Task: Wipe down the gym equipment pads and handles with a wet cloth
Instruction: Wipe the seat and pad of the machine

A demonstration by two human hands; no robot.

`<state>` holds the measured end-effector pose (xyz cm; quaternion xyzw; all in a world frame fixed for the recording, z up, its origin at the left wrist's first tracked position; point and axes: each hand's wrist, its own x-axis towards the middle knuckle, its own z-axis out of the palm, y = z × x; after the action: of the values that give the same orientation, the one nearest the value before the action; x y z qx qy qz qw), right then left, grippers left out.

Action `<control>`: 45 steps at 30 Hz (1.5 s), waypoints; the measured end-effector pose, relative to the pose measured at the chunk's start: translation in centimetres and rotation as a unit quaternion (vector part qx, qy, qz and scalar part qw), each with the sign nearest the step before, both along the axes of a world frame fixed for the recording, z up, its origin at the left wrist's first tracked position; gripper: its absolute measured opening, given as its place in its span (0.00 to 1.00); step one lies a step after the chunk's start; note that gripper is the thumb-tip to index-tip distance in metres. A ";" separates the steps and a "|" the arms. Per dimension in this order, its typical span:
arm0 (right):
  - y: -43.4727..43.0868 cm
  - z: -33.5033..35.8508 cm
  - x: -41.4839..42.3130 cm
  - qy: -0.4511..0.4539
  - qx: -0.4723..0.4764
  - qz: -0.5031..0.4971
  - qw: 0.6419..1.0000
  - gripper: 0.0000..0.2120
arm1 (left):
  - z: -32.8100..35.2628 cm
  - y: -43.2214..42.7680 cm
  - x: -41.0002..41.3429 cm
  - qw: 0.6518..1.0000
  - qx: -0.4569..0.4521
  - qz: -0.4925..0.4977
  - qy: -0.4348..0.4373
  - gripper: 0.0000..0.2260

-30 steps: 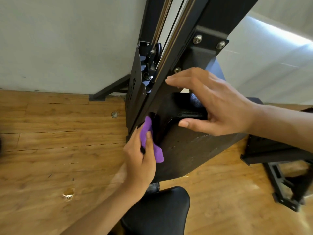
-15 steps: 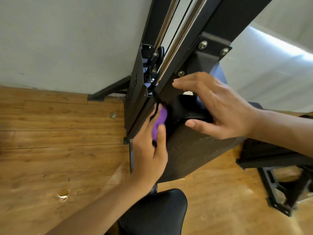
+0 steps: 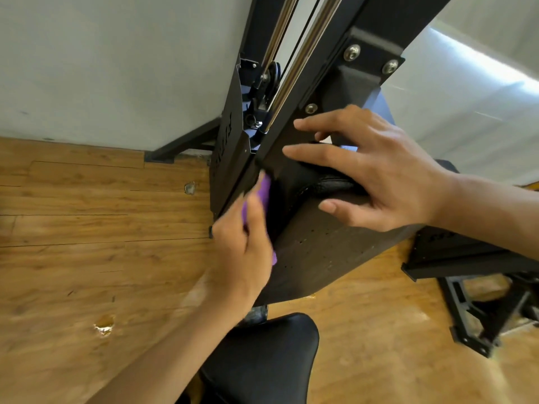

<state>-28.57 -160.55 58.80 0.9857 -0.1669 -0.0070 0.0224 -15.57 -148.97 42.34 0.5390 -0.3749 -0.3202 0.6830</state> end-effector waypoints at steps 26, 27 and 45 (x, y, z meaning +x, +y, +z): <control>0.0 0.0 0.2 0.001 0.014 -0.008 1.000 0.30 | -4.2 2.6 -3.1 0.995 0.033 0.098 -0.006 0.11; 0.0 0.0 0.2 0.002 0.008 -0.009 1.000 0.30 | -2.9 1.9 -2.8 0.994 0.044 0.096 0.008 0.13; 0.0 -0.3 0.0 0.003 -0.007 -0.006 1.000 0.31 | -0.3 1.1 -1.8 0.994 0.007 0.098 -0.047 0.13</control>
<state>-28.57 -160.50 58.50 0.9846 -0.1723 -0.0089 0.0296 -17.39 -147.89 42.05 0.5925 -0.3495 -0.2288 0.6888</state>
